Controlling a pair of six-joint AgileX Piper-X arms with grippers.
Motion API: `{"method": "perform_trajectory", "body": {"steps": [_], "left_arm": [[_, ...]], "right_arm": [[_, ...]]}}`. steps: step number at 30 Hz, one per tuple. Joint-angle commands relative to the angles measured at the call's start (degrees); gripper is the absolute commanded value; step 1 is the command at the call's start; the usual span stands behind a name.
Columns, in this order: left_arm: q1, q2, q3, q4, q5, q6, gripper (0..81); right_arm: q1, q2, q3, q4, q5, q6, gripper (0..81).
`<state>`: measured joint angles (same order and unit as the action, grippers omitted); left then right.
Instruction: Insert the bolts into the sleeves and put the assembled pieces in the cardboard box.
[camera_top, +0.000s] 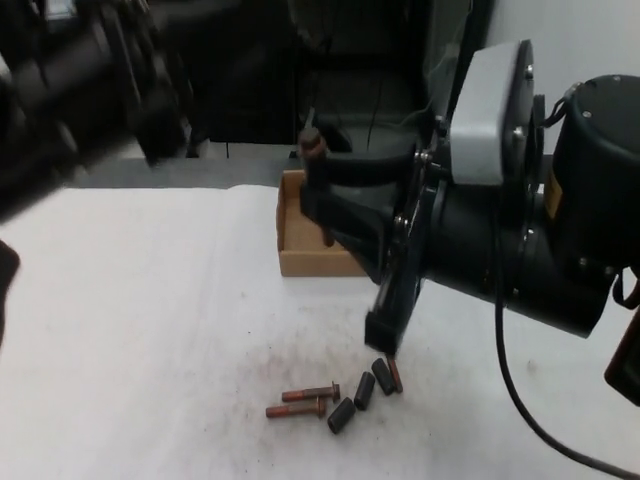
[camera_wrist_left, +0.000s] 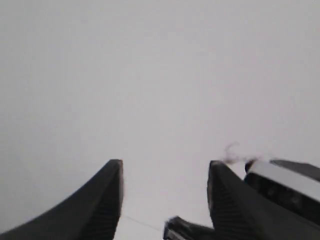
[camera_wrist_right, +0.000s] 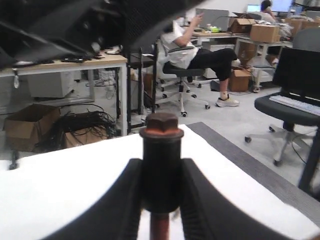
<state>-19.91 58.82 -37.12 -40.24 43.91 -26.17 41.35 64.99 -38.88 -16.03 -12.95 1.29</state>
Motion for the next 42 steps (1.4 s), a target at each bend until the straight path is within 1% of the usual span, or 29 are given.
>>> {"method": "perform_trajectory", "body": {"steps": [1,2,3,5,7,11,14,17,22,27,31,36,42], "left_arm": [[1.3,-1.5,-1.8,-1.0,-5.5,0.5,44.8],[1.6,-1.7,-1.7,-0.7,-6.7,0.5,41.0],[2.0,-1.9,-1.7,0.4,-7.6,1.0,34.4],[2.4,-2.3,-1.7,4.4,-8.5,4.1,19.1],[2.4,-2.6,-1.7,11.3,-9.5,7.3,0.5],[2.4,-2.7,-1.7,27.6,-12.3,8.2,0.3],[2.3,-2.7,-1.7,42.0,-16.0,8.2,0.3],[2.3,-2.7,-1.7,54.9,-18.1,8.4,0.3],[2.3,-2.7,-1.7,66.7,-18.4,14.8,0.3],[2.3,-2.7,-1.7,71.0,-18.6,17.2,0.3],[2.3,-2.7,-1.7,71.3,-18.6,17.2,0.3],[2.3,-2.7,-1.7,71.3,-18.6,17.2,0.3],[2.3,-2.7,-1.7,71.4,-18.6,17.2,0.3]], "right_arm": [[-1.4,0.0,-1.8,3.2,6.8,4.5,0.6],[-2.5,0.5,-3.1,6.3,7.0,6.2,0.6],[-3.8,1.2,-4.7,9.6,7.1,6.9,0.6],[-5.9,3.3,-8.3,15.6,7.0,6.9,0.6],[-8.2,6.7,-13.5,22.6,7.0,6.9,0.6],[-11.4,15.9,-25.6,35.2,6.9,6.9,0.6],[-12.9,24.9,-36.1,44.6,6.9,6.9,0.6],[-13.3,33.8,-45.4,51.1,6.9,6.5,0.6],[-13.4,47.3,-60.4,57.6,6.9,6.5,0.6],[-13.4,58.1,-72.4,64.5,6.9,6.6,0.6],[-13.4,63.7,-78.2,66.3,6.9,6.6,0.6],[-13.4,67.2,-81.5,66.3,6.9,6.6,0.6],[-13.4,67.9,-81.5,62.9,6.9,5.4,0.2]]}}
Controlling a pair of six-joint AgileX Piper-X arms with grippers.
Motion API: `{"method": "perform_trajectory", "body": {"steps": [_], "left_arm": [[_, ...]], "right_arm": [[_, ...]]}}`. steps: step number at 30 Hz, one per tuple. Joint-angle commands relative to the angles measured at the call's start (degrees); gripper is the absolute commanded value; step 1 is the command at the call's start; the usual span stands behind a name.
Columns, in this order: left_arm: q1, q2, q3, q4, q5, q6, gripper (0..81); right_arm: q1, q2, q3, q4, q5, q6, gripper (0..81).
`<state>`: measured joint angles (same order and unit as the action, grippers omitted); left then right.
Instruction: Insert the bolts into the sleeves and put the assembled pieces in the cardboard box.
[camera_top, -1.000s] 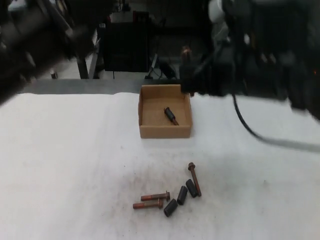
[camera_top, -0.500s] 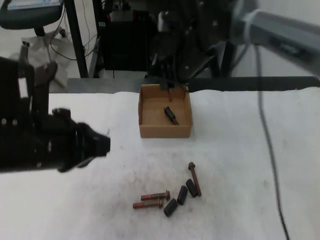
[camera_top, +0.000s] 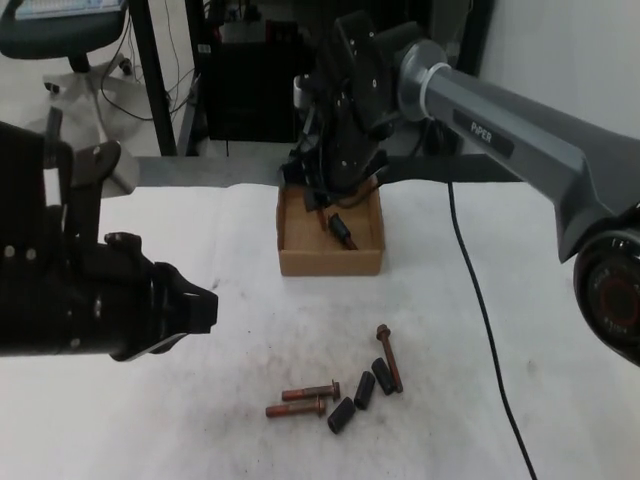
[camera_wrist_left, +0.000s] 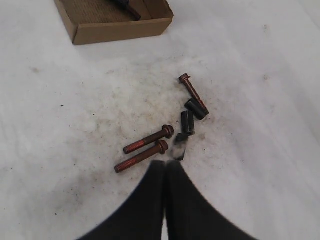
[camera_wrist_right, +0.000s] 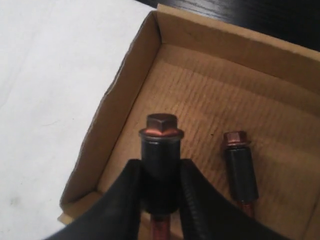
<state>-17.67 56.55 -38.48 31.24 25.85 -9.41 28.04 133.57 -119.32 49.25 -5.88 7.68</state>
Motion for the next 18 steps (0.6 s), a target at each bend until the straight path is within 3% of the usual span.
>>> {"method": "perform_trajectory", "body": {"steps": [1,4,9,11,16,18], "left_arm": [[0.1,-0.4,-0.4,0.0,-0.5,0.4,0.3],[0.1,-0.4,-0.4,0.6,-0.5,0.4,0.3],[0.1,-0.4,-0.4,1.6,-0.5,0.4,0.3],[0.1,-0.4,-0.4,1.6,-0.5,0.4,0.3],[0.1,-0.4,-0.4,1.5,1.9,0.4,0.3],[0.1,-0.4,-0.4,1.5,3.3,0.4,0.3]], "right_arm": [[-0.1,-0.9,-1.1,-3.6,-0.1,-2.3,0.2],[-0.1,-1.3,-1.1,-6.4,-0.1,-3.8,5.3],[-0.1,-1.5,-1.3,-6.4,-0.5,-3.9,30.5],[-0.1,-1.5,-1.3,-4.8,-0.5,-3.9,35.5],[-0.3,-2.0,-1.3,-1.4,0.0,-3.9,27.9],[-0.7,-3.0,-1.3,0.0,0.0,-3.9,19.1]]}}
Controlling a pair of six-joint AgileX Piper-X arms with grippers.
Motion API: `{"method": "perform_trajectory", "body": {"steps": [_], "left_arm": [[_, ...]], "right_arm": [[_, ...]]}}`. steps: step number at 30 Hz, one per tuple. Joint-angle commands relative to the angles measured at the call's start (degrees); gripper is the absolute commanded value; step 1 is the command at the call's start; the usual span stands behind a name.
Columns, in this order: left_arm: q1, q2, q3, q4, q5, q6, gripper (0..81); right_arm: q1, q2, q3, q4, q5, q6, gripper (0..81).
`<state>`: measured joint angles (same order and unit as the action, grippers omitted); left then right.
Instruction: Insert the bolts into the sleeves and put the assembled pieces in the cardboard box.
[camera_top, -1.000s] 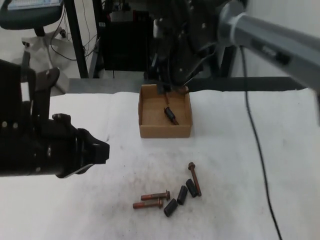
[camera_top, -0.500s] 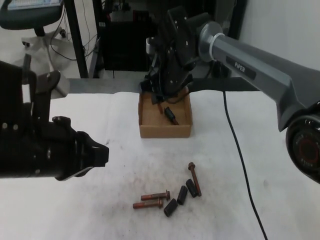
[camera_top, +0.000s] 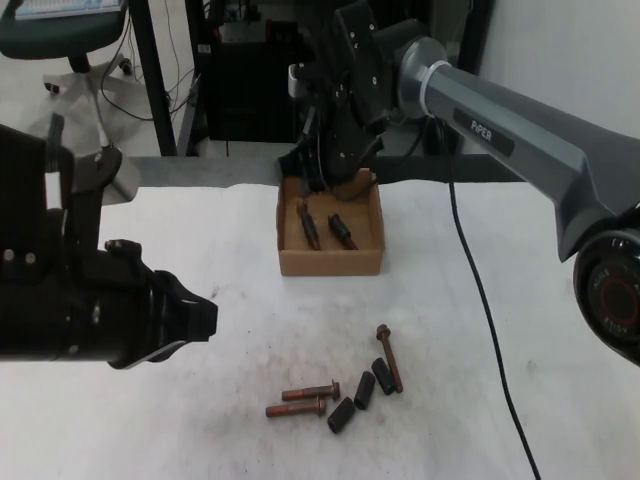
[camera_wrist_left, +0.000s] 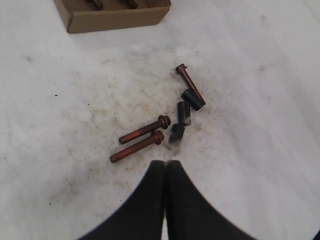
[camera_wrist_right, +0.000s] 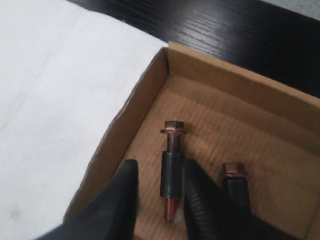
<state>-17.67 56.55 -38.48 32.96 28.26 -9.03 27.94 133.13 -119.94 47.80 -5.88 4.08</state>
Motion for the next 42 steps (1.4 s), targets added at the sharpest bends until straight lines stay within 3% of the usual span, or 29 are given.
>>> {"method": "perform_trajectory", "body": {"steps": [1,3,8,15,23,27,32,42], "left_arm": [[0.1,-0.4,-0.4,-0.2,1.8,0.0,0.3],[0.1,-0.4,-0.4,-0.2,3.9,0.0,0.3],[-0.7,-2.4,-0.4,-0.2,15.2,11.8,0.3],[-4.3,-6.8,-0.4,-0.2,3.4,18.7,0.3],[-8.6,-3.1,-0.7,-1.7,3.7,23.6,0.3],[-11.3,4.1,-2.7,-1.7,3.5,28.6,0.3],[-14.3,16.6,-8.6,-0.9,-3.6,28.7,0.3],[-20.9,39.1,-26.6,8.2,-12.5,38.2,0.5]], "right_arm": [[-0.6,-3.1,-0.6,2.6,0.0,-0.1,13.9],[-0.9,-4.8,-0.6,5.1,0.4,0.4,1.2],[-1.2,-12.1,0.0,11.2,0.5,0.9,0.4],[-0.5,-29.6,8.8,12.0,1.2,-1.2,0.6],[-0.5,-56.7,37.9,10.3,1.2,-2.0,0.6],[-0.5,-72.2,55.2,6.6,1.2,-0.1,0.6],[-0.5,-88.6,70.2,5.7,-2.1,1.8,0.6],[-0.5,-105.5,81.4,10.2,-4.4,6.9,0.6]]}}
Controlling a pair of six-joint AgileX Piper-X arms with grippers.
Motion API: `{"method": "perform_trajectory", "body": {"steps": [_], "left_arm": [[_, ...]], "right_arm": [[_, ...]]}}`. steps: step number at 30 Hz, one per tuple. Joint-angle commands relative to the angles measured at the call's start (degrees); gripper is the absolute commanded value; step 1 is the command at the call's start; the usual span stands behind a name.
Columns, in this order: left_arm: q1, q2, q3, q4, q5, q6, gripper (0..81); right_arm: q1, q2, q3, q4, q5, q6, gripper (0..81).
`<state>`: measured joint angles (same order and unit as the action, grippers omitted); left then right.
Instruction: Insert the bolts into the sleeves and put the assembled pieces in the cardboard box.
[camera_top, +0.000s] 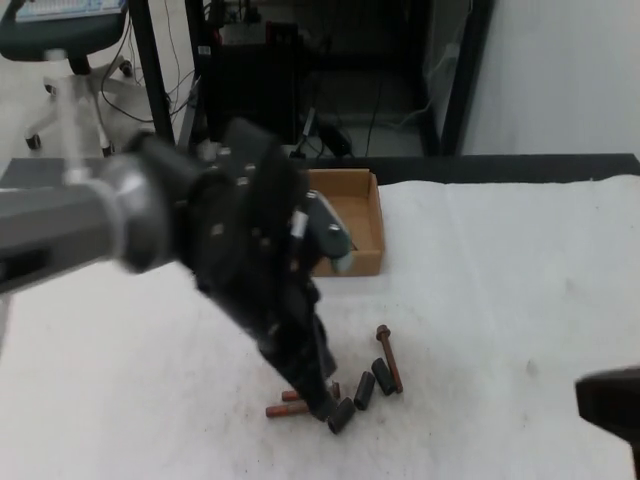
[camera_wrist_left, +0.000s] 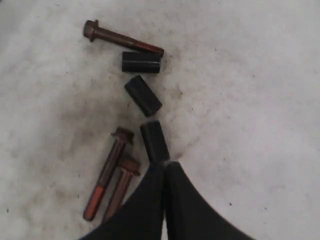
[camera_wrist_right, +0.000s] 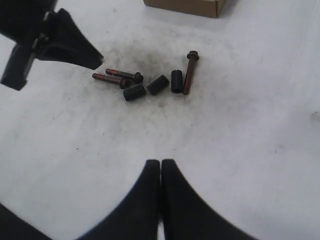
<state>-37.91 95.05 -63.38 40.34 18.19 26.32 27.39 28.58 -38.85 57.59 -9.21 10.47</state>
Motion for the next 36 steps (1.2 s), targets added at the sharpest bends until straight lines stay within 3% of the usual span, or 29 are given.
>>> {"method": "perform_trajectory", "body": {"steps": [1,5,7,10,14,36], "left_arm": [[-1.0,1.7,-2.9,1.4,-3.4,3.8,2.6],[-1.1,4.9,-6.2,4.1,-6.7,4.8,20.6],[-1.1,5.7,-6.4,4.3,-11.7,5.9,31.7],[-1.1,6.6,-6.4,4.5,-16.6,8.8,39.7],[-1.1,7.5,-6.4,3.9,-17.5,14.1,39.8],[-1.1,13.6,-6.4,1.7,-17.2,16.2,39.8]], "right_arm": [[0.0,-1.4,0.3,1.0,-1.1,0.5,0.6],[0.0,-2.5,0.3,3.0,-2.0,0.5,0.6],[0.0,-2.5,0.3,3.2,-2.6,0.5,0.6],[0.0,-2.5,0.3,3.2,-3.3,0.4,0.6],[0.0,-2.5,0.3,3.5,-3.2,0.4,0.6],[0.0,-2.5,0.3,4.4,-3.6,0.4,0.6]]}}
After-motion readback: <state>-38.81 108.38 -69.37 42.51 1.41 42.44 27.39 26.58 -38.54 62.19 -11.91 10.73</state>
